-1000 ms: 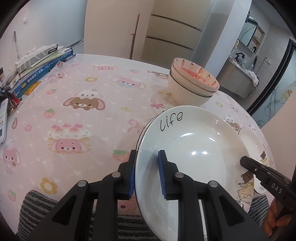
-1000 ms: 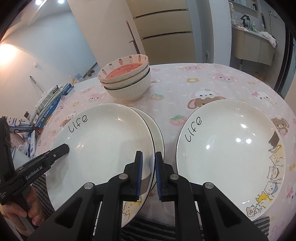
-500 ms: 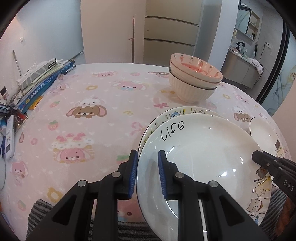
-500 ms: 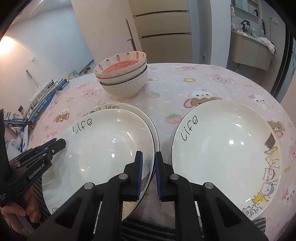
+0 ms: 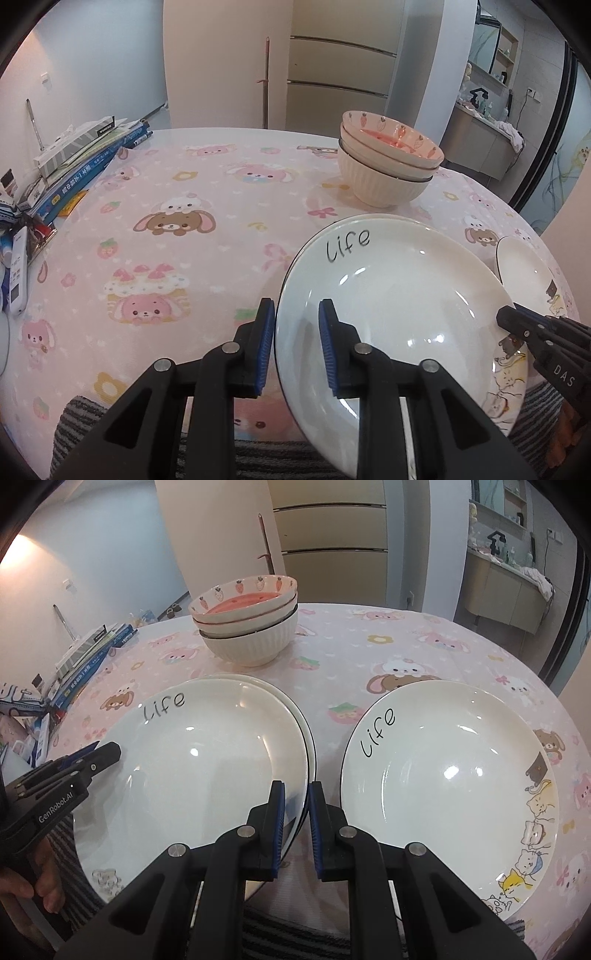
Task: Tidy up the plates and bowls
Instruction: 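Lower the plate onto the plate stack and open both tools, then raise both tools and move toward the remaining white 'Life' plate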
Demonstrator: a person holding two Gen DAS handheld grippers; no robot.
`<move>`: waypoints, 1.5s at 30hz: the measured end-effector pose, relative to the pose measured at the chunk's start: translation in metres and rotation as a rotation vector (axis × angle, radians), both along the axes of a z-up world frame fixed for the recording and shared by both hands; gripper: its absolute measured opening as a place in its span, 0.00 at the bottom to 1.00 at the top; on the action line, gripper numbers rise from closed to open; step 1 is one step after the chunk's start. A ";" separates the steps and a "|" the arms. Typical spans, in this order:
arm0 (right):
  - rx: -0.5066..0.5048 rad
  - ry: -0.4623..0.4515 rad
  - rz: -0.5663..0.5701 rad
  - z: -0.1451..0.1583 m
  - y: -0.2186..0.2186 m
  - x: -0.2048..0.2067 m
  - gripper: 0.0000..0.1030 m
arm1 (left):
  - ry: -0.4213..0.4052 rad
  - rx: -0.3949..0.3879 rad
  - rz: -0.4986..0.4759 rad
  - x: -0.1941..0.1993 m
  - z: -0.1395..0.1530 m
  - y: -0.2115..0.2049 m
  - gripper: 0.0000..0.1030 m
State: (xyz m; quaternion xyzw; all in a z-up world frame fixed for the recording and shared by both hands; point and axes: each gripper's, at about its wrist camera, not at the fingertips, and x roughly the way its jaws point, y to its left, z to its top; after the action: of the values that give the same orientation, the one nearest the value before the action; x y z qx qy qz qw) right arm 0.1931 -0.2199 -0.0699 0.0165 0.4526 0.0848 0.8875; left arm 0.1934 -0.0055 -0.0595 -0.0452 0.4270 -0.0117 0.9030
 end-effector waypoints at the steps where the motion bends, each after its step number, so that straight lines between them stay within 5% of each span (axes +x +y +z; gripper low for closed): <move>1: -0.005 0.004 -0.001 -0.001 0.000 0.000 0.14 | -0.004 0.010 0.002 -0.001 0.001 0.000 0.27; 3: -0.006 0.003 -0.001 -0.001 -0.001 0.001 0.14 | -0.007 0.022 0.001 -0.002 0.001 -0.001 0.37; 10: 0.010 0.020 -0.005 -0.004 -0.004 0.003 0.14 | 0.005 0.016 0.007 -0.001 -0.002 0.001 0.41; 12: 0.003 0.020 -0.014 -0.006 -0.004 0.004 0.26 | 0.002 0.014 -0.001 -0.001 -0.002 0.000 0.49; 16: 0.023 0.018 -0.005 -0.008 -0.004 0.004 0.30 | -0.024 0.029 -0.021 -0.004 -0.001 -0.006 0.64; 26: 0.128 -0.104 0.005 0.008 -0.002 -0.007 0.86 | -0.126 -0.019 -0.031 -0.013 0.014 -0.005 0.88; 29: 0.122 -0.205 -0.036 0.020 -0.009 -0.014 0.86 | -0.216 -0.013 -0.034 -0.021 0.026 -0.007 0.97; 36: 0.076 -0.391 -0.041 0.045 -0.012 -0.029 0.87 | -0.438 0.032 -0.020 -0.042 0.051 -0.009 0.99; 45: 0.054 -0.564 -0.057 0.065 -0.013 -0.052 0.87 | -0.582 0.087 -0.033 -0.059 0.063 -0.016 0.99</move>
State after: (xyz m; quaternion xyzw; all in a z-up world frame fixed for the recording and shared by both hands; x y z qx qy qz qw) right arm 0.1415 -0.2333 -0.0047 0.0284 0.1847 0.0730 0.9797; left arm 0.1344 -0.0211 0.0033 0.0057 0.1506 -0.0205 0.9884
